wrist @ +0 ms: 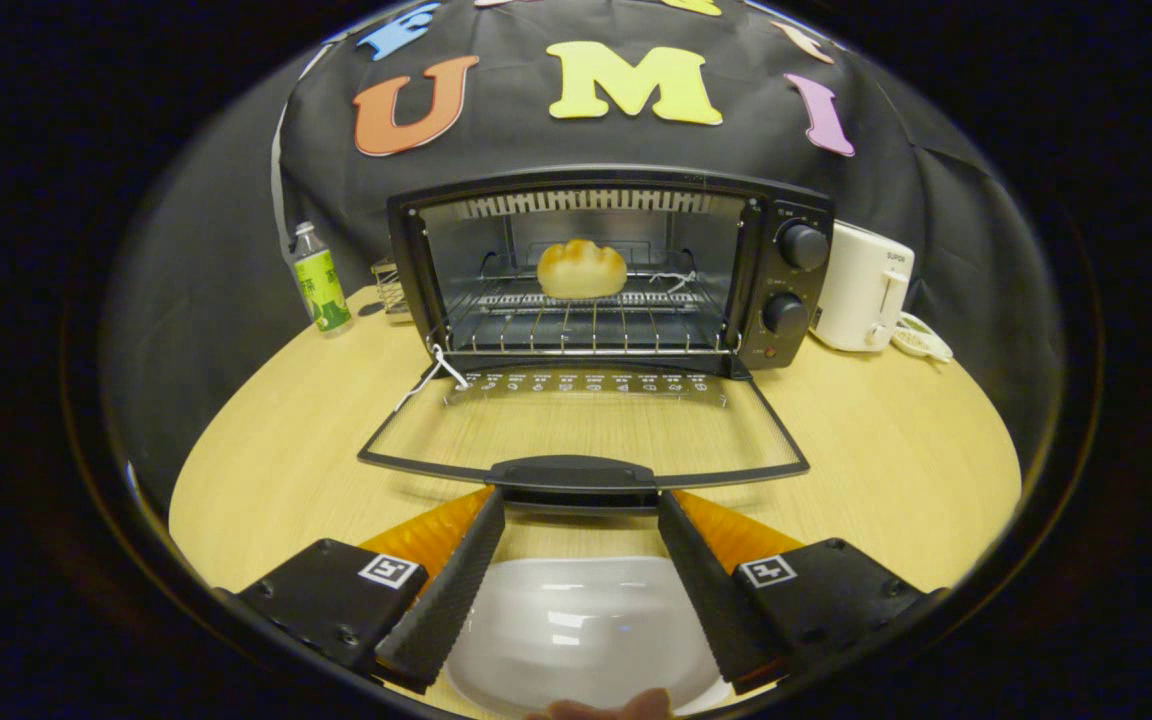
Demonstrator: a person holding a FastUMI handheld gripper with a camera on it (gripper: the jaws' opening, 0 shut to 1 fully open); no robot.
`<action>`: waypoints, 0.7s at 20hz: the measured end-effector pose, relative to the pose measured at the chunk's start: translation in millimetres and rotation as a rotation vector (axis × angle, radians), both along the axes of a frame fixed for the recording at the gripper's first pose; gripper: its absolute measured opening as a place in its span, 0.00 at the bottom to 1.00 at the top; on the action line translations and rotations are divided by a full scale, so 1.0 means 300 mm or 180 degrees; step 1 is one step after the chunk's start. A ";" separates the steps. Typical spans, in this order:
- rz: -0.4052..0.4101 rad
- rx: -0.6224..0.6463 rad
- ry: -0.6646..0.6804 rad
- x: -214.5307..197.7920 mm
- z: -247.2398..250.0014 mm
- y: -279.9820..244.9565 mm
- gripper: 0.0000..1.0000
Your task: Open the toaster oven, put the food inside, and close the toaster oven door.
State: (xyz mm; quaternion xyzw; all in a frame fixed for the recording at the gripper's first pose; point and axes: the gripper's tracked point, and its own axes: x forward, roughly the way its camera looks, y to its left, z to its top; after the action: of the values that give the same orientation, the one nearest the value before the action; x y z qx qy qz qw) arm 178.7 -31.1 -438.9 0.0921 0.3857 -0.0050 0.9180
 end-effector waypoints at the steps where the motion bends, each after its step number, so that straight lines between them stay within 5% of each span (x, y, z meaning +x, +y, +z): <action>1: -0.0021 0.0024 -0.0007 0.004 0.008 -0.002 1.00; 14: -0.0149 -0.0052 -0.0629 0.134 0.273 -0.041 1.00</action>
State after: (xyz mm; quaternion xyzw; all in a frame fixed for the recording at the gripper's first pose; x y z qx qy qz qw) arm 218.9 -43.4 -356.9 0.0937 0.2910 -0.0205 0.9519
